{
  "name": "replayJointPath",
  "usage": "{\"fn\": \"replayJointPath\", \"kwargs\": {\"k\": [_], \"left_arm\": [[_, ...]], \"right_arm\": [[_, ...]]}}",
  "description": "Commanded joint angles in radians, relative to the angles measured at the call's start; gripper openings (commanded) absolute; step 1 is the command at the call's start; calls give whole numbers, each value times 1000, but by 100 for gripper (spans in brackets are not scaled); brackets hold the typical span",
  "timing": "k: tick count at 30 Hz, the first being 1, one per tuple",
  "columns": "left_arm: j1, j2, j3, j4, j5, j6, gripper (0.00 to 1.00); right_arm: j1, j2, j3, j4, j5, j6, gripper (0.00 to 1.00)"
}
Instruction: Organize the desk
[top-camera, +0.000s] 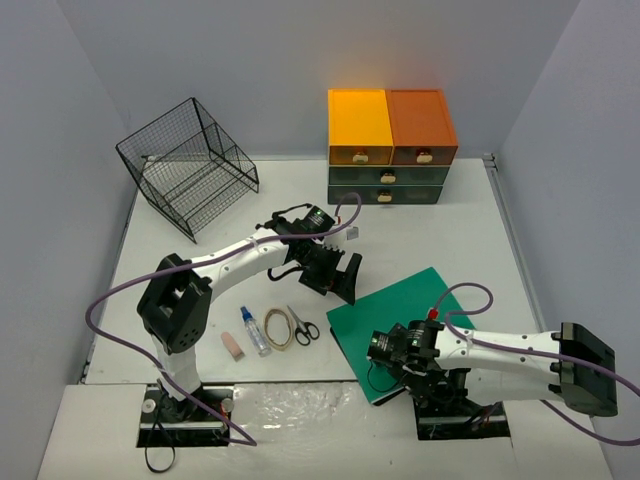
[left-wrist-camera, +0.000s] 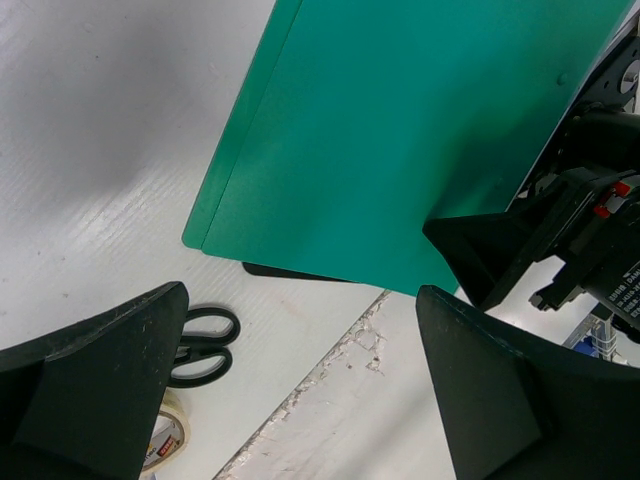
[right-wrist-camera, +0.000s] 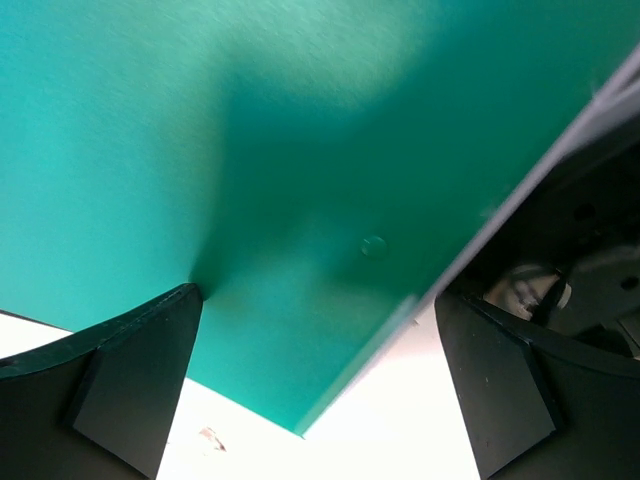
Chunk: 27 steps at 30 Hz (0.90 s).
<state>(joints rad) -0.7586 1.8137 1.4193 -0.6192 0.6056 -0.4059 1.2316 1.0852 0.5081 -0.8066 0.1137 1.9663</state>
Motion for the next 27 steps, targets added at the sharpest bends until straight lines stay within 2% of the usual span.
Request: {"fn": "replayJointPath", "kwargs": {"k": [1,11,22,27], "left_arm": [[9,-63,35,21,12,-1,97],[25,-79,17,12,4,7,97],[28,-64,33,6,3,12,97],[37,-60,39,1,-3,16,97]], "right_arm": [[5,45,4,10,123,540,100],[99,156,5,150,253,600,100],[118,143,-65,290,351,613,100],[118,115,-141,467,426,590,100]]}}
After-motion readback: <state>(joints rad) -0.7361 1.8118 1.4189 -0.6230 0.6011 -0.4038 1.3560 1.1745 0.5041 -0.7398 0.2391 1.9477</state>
